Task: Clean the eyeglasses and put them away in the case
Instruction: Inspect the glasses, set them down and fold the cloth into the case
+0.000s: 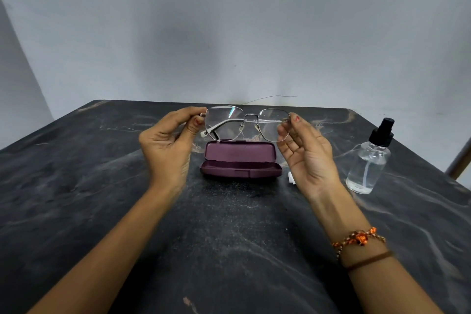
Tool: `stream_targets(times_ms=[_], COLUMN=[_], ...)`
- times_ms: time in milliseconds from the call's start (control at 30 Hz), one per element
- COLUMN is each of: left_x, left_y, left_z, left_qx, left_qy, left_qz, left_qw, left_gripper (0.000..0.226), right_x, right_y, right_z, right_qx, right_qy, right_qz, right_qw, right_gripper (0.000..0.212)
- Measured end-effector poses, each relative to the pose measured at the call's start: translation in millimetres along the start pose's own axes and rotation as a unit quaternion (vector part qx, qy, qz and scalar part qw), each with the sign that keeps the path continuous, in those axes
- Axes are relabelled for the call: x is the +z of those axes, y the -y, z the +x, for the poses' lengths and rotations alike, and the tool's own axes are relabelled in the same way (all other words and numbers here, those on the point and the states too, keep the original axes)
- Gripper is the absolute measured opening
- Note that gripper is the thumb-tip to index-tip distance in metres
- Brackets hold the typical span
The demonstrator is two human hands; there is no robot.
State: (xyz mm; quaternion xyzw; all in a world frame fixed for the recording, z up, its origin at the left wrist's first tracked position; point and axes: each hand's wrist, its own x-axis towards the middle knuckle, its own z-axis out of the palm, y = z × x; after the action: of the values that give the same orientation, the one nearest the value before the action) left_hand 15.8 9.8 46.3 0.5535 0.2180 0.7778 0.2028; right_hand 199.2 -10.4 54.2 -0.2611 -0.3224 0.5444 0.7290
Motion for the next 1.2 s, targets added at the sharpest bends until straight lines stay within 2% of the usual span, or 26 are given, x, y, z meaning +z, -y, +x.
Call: stream_targets(times_ms=[167,267,433,567,800,933,1200], left_x=[7,8,6,6,3,4,1], left_y=[-12,-14,-12,-10,-7,-8,-6], left_z=[-1,0,2,1,1,0,1], left_qx=[-0.095,-0.158,-0.246,-0.290,-0.321,-0.325,-0.365], left_qy=[-0.055,-0.056,-0.038,-0.042,-0.058,-0.053,-0.035], left_qz=[-0.100,-0.161,-0.250,-0.306,-0.354,-0.367,-0.343], left_qw=[0.989,0.973,0.936,0.906,0.877,0.870,0.865], left_gripper=[0.012,0.013,0.046,0.049,0.041,0.022,0.021], right_x=[6,6,6,6,8,7,2], right_y=[-10,-12,-14,-16,-18,-17,-17], right_z=[-2,-3,-5,-6,-7,-6,-2], right_qx=[-0.007,-0.011,-0.013,0.016,0.044,0.036,0.035], right_qy=[-0.008,-0.019,-0.029,-0.016,-0.004,-0.002,-0.041], right_qz=[0.017,-0.030,-0.078,-0.070,-0.021,-0.016,-0.019], right_qw=[1.000,0.999,0.996,0.997,0.999,0.999,0.998], right_gripper=[0.011,0.009,0.012,0.011,0.009,0.009,0.009])
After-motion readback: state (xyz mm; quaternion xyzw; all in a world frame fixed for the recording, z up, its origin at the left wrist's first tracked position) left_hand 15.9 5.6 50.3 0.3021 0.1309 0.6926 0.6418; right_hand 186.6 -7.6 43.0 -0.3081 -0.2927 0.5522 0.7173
